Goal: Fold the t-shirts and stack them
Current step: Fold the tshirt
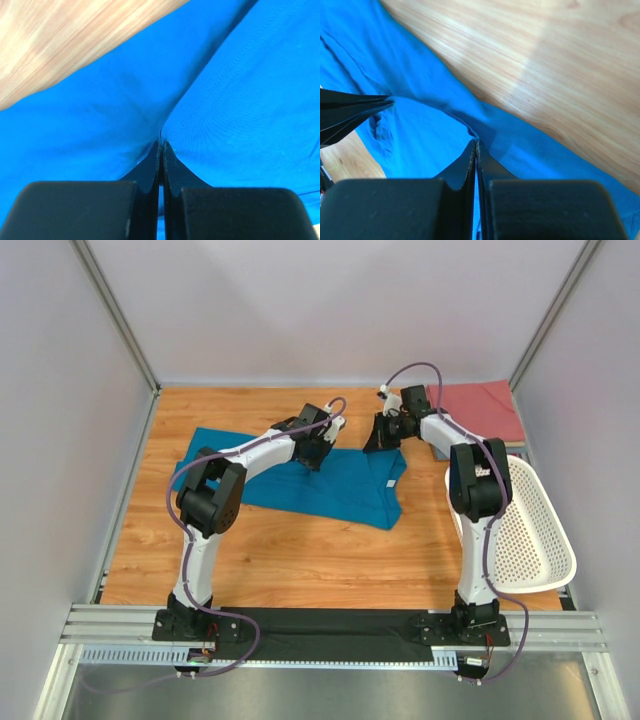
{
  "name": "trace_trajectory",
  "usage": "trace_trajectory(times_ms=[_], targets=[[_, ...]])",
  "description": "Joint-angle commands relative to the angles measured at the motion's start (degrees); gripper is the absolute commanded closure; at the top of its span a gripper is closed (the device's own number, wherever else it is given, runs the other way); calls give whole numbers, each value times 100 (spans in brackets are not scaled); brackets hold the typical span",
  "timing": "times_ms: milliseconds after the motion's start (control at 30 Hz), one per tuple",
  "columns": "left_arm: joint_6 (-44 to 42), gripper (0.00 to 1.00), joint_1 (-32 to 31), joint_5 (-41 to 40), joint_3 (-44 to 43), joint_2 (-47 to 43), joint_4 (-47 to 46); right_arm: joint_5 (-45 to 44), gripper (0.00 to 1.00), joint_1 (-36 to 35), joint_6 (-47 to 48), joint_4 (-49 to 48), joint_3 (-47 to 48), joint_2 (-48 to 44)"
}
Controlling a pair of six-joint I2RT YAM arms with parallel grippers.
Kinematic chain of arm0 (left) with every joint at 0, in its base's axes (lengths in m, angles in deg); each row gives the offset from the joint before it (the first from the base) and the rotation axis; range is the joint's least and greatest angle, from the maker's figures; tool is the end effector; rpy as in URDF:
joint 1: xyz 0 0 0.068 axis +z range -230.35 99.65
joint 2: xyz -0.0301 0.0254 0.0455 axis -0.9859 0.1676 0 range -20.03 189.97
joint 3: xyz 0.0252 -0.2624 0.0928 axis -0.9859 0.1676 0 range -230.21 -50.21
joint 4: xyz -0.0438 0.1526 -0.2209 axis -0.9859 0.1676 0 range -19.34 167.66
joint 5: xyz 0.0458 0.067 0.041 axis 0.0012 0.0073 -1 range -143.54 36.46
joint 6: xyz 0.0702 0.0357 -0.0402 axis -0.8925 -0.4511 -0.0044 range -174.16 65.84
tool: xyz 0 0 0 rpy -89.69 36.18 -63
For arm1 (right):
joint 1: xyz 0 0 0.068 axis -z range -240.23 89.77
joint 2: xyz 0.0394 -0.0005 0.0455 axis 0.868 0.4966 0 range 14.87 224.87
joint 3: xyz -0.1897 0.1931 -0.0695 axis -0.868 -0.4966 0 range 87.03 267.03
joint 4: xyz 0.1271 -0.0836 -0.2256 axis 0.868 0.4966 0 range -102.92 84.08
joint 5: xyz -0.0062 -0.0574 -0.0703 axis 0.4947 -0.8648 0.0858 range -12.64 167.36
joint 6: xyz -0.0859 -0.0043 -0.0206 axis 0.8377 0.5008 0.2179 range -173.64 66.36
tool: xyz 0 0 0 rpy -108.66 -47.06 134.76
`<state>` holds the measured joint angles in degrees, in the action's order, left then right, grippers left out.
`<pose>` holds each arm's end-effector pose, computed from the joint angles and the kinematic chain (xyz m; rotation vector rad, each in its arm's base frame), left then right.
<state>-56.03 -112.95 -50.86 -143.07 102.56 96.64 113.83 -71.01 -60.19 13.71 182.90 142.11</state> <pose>0.4226 -0.2747 0.1406 0.7771 2.4430 -0.2673 0.4891 0.1408 0.1306 -0.3328 2.5232 0.9346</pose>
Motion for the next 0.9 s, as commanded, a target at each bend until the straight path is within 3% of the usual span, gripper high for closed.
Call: trace_trajectory(times_ms=[0, 867], targets=[[362, 100, 43, -259, -215, -314, 30, 176, 100, -73, 276, -334, 89, -340], [1198, 100, 52, -540, 5, -226, 65, 712, 100, -319, 1718, -396, 889, 125]])
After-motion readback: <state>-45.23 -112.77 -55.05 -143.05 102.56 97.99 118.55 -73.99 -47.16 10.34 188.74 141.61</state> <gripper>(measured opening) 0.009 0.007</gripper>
